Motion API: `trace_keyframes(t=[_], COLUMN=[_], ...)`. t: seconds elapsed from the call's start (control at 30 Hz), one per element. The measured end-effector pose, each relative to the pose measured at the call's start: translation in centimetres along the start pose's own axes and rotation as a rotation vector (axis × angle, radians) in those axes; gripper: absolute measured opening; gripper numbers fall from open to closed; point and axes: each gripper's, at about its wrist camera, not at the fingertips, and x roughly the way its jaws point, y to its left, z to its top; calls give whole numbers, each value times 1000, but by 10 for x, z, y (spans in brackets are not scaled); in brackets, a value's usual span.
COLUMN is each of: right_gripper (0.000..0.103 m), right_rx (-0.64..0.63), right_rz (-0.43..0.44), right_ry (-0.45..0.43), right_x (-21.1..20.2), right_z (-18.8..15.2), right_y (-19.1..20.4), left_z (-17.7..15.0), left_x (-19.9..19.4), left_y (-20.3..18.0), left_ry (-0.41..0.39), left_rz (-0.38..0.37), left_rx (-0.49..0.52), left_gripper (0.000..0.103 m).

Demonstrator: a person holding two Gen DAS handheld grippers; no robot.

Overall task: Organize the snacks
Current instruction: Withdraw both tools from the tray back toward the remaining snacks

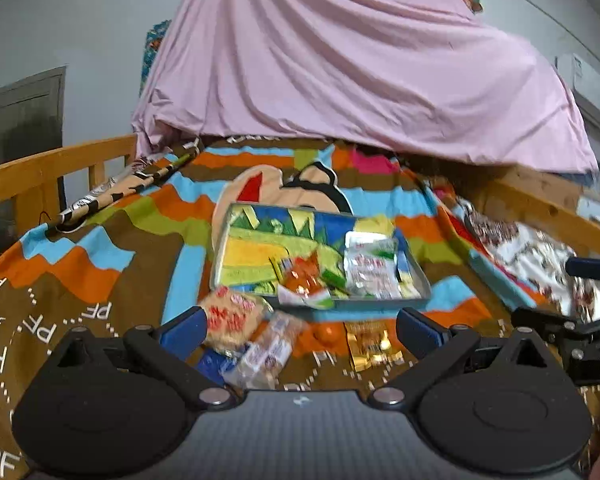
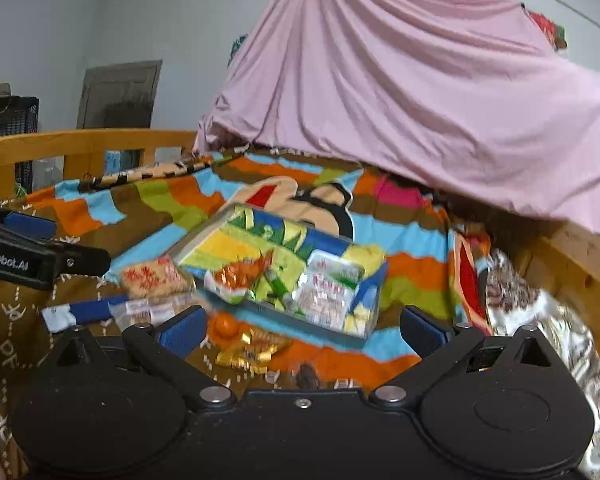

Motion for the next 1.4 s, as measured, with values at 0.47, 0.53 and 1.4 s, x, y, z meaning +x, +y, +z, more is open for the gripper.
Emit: trace_keyframes(t=[0.47, 0.53, 1.4], right_gripper=[102, 102, 102], right_rx=[56, 67, -171], right_rz=[28, 54, 199], right_ry=[249, 286, 433], right_x=[23, 31, 163], right_z=[-18, -19, -42], right_y=[-6, -8, -23], left_z=[-14, -15, -23], left_x=[28, 35, 182], left_y=[-11, -9, -35], left_ry=[263, 284, 353], left_rz=[-45, -65, -300], left_rx=[26, 6, -23], left_gripper=[103, 103, 103])
